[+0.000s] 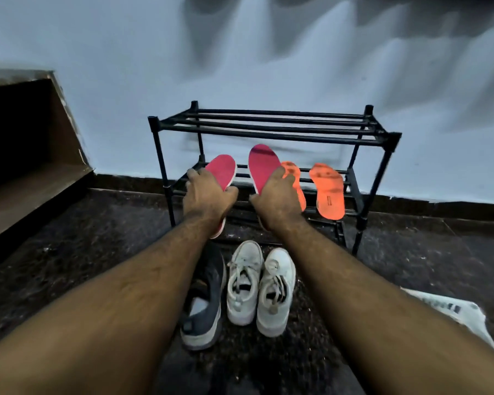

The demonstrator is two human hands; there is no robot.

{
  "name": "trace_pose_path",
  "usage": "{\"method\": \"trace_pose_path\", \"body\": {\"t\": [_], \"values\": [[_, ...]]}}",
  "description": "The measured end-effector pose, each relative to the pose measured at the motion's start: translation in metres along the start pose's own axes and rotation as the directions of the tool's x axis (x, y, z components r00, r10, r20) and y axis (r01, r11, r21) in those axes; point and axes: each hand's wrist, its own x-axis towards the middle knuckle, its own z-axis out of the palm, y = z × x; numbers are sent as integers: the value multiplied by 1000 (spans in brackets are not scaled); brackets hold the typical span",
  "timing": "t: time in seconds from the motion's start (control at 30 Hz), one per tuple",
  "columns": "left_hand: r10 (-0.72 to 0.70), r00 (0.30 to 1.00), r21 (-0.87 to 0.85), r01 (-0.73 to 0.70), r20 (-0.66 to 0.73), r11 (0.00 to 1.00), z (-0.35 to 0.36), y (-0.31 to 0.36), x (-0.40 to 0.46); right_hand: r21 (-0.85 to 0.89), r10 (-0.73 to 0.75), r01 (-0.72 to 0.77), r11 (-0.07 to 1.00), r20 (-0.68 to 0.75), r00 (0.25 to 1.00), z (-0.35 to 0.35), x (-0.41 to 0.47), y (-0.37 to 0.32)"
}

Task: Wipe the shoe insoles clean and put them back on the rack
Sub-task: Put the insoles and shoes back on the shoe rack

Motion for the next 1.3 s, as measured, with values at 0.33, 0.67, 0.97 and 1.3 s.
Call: {"method": "trace_pose_path", "body": {"t": [0.33,0.67,0.97,1.3], "values": [[115,991,132,-124,69,984,72,-7,118,-128,-16,11,992,-35,999,90,109,-6],[72,970,165,-112,232,980,141,-15,161,-227,14,-16,974,-13,1000,142,156,12],[27,995,296,-55,97,954,125,-20,133,-279,-72,59,958,-37,997,118,115,19],[-55,989,218,23,139,976,51,-22,0,-320,-24,29,947,18,1000,58,-5,5]]}}
